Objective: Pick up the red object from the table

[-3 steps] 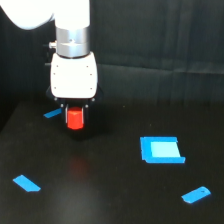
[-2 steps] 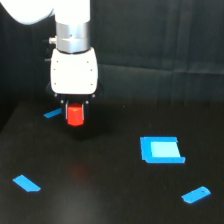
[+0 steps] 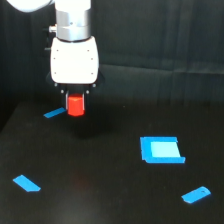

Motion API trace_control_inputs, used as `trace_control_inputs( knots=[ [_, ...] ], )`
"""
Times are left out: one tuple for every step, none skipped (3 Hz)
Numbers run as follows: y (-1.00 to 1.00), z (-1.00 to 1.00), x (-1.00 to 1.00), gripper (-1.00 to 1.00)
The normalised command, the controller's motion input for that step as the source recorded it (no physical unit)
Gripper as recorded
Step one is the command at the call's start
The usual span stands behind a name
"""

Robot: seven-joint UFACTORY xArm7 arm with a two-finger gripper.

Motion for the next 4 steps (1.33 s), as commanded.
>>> trace_control_inputs(
  knots=[
    [0.10,0.79,0.05,-0.97],
    [-0.04,0.51,0.03,-1.00],
    [0.00,0.29,-0.01,-0.96],
    [-0.11,0.17,0.05,-1.00]
  ],
)
